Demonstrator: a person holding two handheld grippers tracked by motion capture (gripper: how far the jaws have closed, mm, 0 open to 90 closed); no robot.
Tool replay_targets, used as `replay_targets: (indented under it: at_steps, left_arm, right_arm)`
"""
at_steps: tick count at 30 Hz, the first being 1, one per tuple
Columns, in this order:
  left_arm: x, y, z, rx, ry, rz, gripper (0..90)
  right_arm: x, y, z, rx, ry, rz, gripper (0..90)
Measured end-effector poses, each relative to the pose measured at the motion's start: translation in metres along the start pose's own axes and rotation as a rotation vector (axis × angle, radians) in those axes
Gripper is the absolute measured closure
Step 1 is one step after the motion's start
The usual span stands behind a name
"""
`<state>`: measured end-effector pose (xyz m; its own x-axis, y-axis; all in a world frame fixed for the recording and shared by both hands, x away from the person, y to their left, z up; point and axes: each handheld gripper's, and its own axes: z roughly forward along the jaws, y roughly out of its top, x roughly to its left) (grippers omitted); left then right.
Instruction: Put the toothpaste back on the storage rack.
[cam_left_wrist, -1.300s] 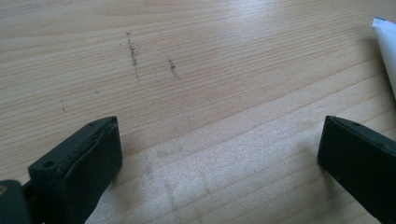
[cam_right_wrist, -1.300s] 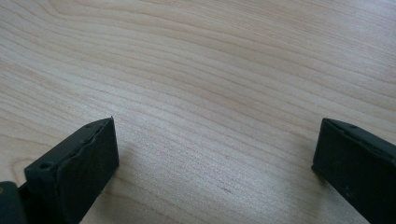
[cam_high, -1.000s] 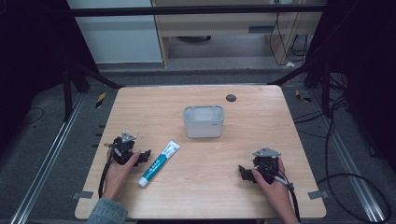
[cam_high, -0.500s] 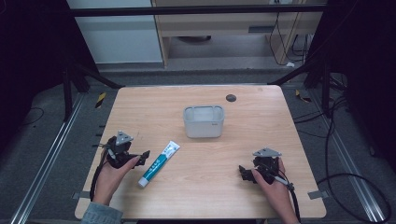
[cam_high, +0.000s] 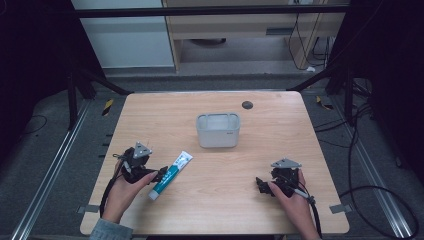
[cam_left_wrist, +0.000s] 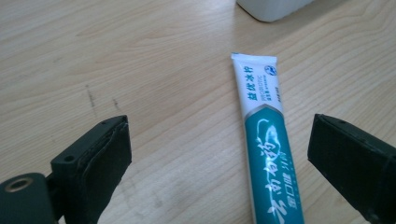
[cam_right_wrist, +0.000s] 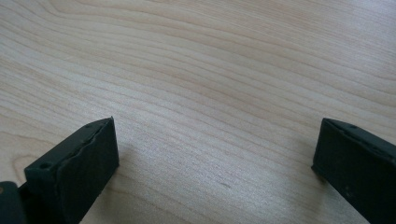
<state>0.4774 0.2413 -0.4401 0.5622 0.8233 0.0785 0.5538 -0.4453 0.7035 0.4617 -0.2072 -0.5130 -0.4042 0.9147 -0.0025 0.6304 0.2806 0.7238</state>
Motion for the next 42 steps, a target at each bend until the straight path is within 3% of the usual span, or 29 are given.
replay_targets:
  at_steps: [16, 23, 30, 33, 37, 42]
  left_arm:
    - [-0.025, 0.009, 0.005, 0.035, -0.049, 0.050, 5.8]
    - [-0.036, 0.015, 0.011, 0.085, -0.071, 0.096, 10.8]
    - [-0.044, 0.028, 0.019, 0.147, -0.089, 0.135, 13.5]
    - [-0.049, 0.036, 0.021, 0.172, -0.092, 0.170, 13.6]
    - [-0.054, 0.045, 0.025, 0.187, -0.121, 0.193, 12.8]
    - [-0.054, 0.050, 0.033, 0.238, -0.098, 0.220, 12.4]
  right_arm:
    - [0.000, 0.000, 0.000, 0.000, 0.001, -0.002, 0.4]
    - [0.000, 0.000, 0.000, 0.000, 0.001, -0.001, 0.4]
    - [0.000, 0.000, 0.000, 0.000, -0.001, -0.002, 0.4]
    - [0.000, 0.000, 0.000, 0.000, -0.001, -0.002, 0.4]
    - [0.000, 0.000, 0.000, 0.000, -0.001, -0.002, 0.4]
    - [0.000, 0.000, 0.000, 0.000, -0.001, -0.002, 0.4]
